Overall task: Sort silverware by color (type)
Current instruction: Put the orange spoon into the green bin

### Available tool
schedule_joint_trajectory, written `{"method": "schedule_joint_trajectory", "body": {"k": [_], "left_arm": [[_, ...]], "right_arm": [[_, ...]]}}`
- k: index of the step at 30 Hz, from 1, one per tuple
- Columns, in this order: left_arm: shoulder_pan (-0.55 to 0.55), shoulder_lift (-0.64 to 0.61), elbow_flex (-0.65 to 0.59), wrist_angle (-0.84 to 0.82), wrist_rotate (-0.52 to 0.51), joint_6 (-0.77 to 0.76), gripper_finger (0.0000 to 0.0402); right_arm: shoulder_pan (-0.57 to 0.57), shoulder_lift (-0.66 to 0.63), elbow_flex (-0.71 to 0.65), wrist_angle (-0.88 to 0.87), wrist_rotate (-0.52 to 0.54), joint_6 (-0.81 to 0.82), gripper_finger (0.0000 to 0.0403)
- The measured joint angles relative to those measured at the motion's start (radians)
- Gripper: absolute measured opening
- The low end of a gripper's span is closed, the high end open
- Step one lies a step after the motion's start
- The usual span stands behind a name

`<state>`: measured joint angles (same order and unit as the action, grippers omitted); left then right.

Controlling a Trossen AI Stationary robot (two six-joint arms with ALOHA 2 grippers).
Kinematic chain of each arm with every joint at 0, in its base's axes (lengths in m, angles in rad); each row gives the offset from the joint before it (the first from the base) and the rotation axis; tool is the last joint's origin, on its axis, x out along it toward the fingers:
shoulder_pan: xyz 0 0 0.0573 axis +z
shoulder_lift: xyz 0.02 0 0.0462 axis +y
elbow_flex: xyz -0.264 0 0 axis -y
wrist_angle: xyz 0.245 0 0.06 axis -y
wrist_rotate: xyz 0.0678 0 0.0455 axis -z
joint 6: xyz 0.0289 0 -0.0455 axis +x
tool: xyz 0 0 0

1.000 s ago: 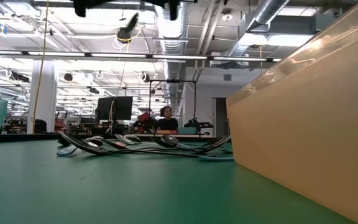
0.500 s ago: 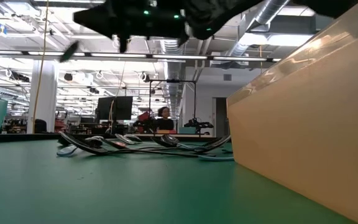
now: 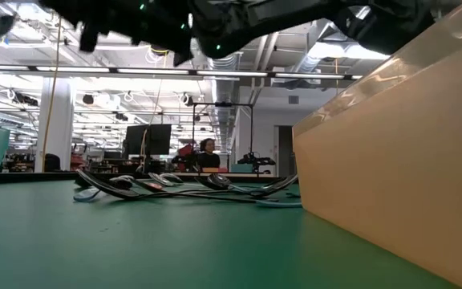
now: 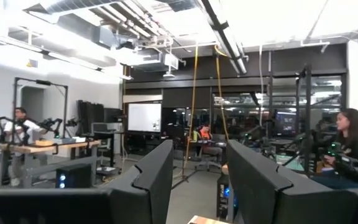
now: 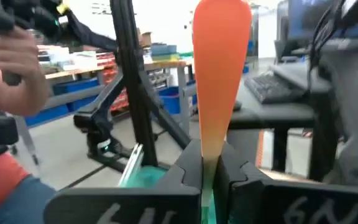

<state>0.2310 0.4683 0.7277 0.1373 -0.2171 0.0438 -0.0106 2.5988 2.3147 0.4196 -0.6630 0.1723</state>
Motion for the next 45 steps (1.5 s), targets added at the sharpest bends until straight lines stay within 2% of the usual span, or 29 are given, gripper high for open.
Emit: {"method": "schedule_joint_trajectory", "body": {"k": [9, 22, 45], "left_arm": [[0.0, 0.0, 0.0, -0.029, -0.008, 0.001, 0.0137], [0.0, 0.001, 0.0, -0.065, -0.019, 0.013, 0.0137], [0.0, 0.003, -0.001, -0.073, -0.024, -0.04, 0.0137]], "right_arm": [[0.019, 0.094, -0.001, 0.029, -0.072, 0.012, 0.0018], [0.017, 0.09, 0.001, 0.01, -0.046, 0.005, 0.0019], [0.035, 0.09, 0.001, 0.04, -0.099, -0.023, 0.002]]}}
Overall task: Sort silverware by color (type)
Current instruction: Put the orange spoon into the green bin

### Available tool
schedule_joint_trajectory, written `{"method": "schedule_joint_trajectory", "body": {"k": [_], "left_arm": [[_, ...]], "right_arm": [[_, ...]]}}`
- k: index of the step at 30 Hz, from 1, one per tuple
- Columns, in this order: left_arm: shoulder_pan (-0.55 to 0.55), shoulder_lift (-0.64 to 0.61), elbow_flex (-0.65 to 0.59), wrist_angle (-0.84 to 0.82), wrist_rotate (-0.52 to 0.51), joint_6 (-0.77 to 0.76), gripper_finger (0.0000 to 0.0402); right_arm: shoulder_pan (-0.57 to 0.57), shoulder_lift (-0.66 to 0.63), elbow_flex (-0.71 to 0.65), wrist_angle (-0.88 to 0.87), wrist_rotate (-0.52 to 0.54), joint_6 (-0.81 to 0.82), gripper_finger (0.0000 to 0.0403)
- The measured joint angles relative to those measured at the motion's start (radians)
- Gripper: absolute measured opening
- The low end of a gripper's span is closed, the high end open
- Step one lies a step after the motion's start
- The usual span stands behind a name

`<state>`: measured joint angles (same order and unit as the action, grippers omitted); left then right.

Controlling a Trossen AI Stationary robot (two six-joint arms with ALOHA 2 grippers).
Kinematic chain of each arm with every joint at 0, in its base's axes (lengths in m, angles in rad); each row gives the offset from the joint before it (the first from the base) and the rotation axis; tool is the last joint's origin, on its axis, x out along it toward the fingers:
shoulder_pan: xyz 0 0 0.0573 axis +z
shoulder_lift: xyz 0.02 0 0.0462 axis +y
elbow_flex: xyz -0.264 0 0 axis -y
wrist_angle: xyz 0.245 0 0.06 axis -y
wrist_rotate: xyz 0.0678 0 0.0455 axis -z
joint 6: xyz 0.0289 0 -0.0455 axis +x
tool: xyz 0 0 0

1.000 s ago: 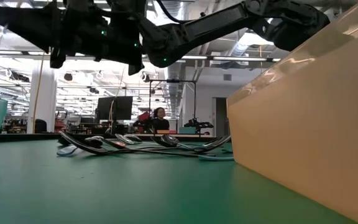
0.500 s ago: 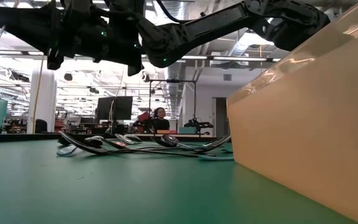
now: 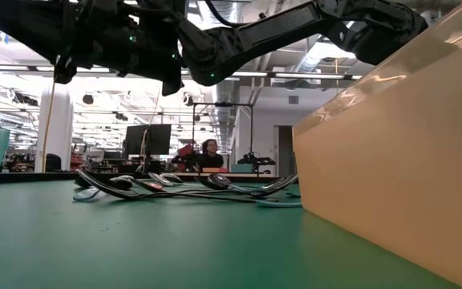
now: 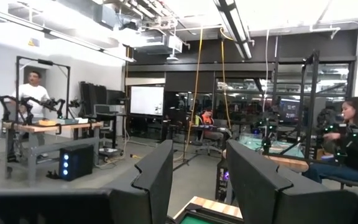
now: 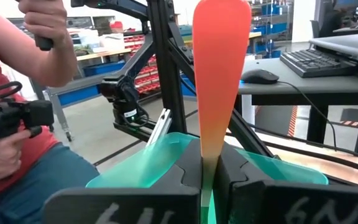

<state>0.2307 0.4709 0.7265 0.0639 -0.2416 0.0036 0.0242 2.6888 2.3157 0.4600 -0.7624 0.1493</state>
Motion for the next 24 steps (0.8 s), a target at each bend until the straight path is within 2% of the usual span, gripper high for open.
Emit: {"method": "schedule_joint_trajectory", "body": {"k": [4, 9, 13, 24], "left_arm": [[0.0, 0.0, 0.0, 0.0, -0.008, 0.0, 0.0137], [0.0, 0.0, 0.0, -0.005, -0.008, -0.001, 0.0137], [0.0, 0.0, 0.0, -0.003, -0.009, -0.017, 0.0137], [0.0, 0.016, 0.0, -0.015, -0.009, -0.088, 0.0137]], "right_arm": [[0.0, 0.0, 0.0, 0.001, 0.004, 0.0, 0.002], [0.0, 0.002, 0.03, -0.033, 0.085, -0.002, 0.0019], [0.01, -0.006, 0.043, -0.045, 0.134, -0.106, 0.0019], [0.052, -0.001, 0.04, -0.038, 0.137, -0.109, 0.0019]]}}
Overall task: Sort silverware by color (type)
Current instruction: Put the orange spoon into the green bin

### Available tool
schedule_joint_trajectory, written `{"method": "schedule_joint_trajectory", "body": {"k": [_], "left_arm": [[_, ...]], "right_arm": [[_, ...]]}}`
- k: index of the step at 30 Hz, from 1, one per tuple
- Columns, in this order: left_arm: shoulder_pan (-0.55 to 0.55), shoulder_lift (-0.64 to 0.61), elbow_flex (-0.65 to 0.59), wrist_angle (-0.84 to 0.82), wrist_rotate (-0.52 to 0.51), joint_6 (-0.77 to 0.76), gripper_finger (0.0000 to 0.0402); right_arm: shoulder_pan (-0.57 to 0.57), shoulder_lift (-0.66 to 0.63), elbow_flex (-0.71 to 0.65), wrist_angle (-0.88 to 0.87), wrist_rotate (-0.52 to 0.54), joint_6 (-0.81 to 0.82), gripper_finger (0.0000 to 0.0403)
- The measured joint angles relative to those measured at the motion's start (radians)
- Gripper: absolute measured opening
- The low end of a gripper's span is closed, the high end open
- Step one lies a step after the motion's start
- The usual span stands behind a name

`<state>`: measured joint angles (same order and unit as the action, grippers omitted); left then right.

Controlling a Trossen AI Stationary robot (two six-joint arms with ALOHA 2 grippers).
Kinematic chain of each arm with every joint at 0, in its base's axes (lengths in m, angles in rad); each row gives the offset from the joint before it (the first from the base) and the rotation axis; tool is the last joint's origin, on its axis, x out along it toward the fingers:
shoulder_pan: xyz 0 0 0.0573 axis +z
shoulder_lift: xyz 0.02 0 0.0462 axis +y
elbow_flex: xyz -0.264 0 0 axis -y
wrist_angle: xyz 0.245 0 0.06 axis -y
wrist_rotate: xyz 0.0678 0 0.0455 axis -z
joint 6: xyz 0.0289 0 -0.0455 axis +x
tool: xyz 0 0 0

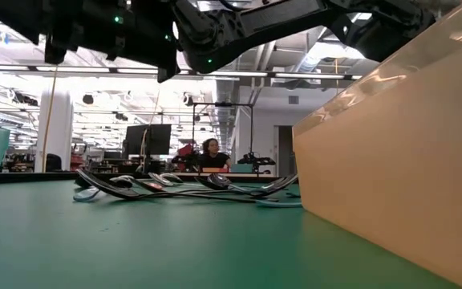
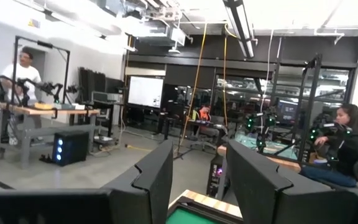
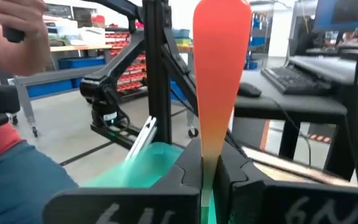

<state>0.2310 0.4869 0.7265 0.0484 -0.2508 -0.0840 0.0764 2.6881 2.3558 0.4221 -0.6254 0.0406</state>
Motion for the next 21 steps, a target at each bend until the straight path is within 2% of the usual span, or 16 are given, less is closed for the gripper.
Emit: {"method": "schedule_joint_trajectory", "body": {"k": [10, 13, 17, 21], "left_arm": [[0.0, 0.052, 0.0, -0.023, 0.0, -0.031, 0.0137], [0.0, 0.063, 0.0, -0.023, 0.0, -0.018, 0.0137], [0.0, 0.063, 0.0, -0.022, 0.0, -0.015, 0.0137], [0.0, 0.062, 0.0, -0.019, 0.0, -0.011, 0.0137]], "right_arm": [[0.002, 0.002, 0.0, 0.014, -0.017, 0.031, 0.0019], [-0.004, 0.035, 0.003, 0.108, -0.025, 0.1, 0.0019], [-0.021, 0.069, -0.002, 0.15, -0.014, 0.176, 0.0019], [-0.032, 0.064, 0.001, 0.164, 0.0, 0.183, 0.0019]]}}
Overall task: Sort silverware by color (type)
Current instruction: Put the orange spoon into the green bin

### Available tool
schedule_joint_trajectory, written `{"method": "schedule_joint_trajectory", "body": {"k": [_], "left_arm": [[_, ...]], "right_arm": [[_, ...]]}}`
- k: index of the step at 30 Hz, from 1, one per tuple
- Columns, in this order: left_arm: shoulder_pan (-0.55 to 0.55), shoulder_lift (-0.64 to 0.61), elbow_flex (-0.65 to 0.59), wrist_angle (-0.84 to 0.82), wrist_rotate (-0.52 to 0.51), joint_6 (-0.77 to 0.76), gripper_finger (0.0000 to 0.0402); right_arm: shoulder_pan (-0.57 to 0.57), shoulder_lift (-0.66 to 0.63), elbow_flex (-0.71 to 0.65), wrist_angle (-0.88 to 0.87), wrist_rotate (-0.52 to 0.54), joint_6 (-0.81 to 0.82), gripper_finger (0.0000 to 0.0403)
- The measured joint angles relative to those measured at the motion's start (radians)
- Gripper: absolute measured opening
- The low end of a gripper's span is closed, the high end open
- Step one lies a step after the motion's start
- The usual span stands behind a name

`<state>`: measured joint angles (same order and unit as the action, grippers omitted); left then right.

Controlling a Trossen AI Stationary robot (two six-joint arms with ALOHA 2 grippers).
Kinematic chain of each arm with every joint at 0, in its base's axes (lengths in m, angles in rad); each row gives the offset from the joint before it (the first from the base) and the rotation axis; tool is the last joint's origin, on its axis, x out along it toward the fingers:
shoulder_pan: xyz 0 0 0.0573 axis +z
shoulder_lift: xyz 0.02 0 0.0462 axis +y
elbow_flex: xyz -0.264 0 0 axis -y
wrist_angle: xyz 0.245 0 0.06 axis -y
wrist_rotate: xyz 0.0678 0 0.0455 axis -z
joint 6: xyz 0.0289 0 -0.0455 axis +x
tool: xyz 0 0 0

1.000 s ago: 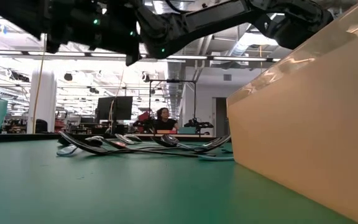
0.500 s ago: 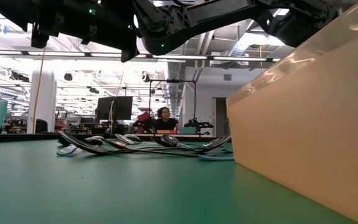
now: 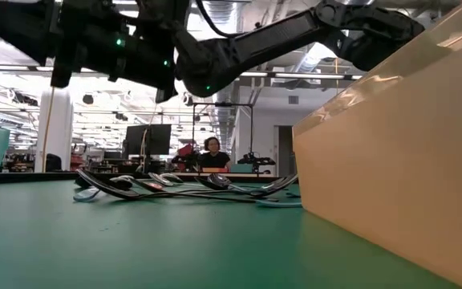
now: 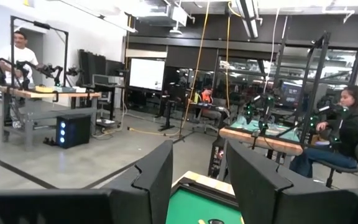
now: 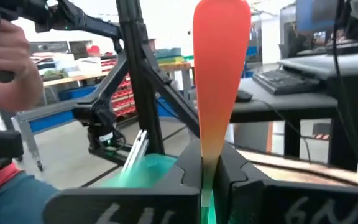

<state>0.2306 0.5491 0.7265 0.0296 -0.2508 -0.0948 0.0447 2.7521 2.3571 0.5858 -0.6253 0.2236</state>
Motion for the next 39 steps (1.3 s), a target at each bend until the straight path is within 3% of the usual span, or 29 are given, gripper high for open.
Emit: {"method": "schedule_joint_trajectory", "body": {"k": [24, 39], "left_arm": [[0.0, 0.001, 0.0, -0.004, 0.0, 0.013, 0.0137], [0.0, 0.001, 0.0, -0.024, 0.0, 0.038, 0.0137]], "right_arm": [[-0.002, 0.002, -0.001, -0.087, 0.019, -0.037, 0.0036], [-0.022, 0.002, -0.001, -0.116, 0.048, -0.041, 0.0112]]}}
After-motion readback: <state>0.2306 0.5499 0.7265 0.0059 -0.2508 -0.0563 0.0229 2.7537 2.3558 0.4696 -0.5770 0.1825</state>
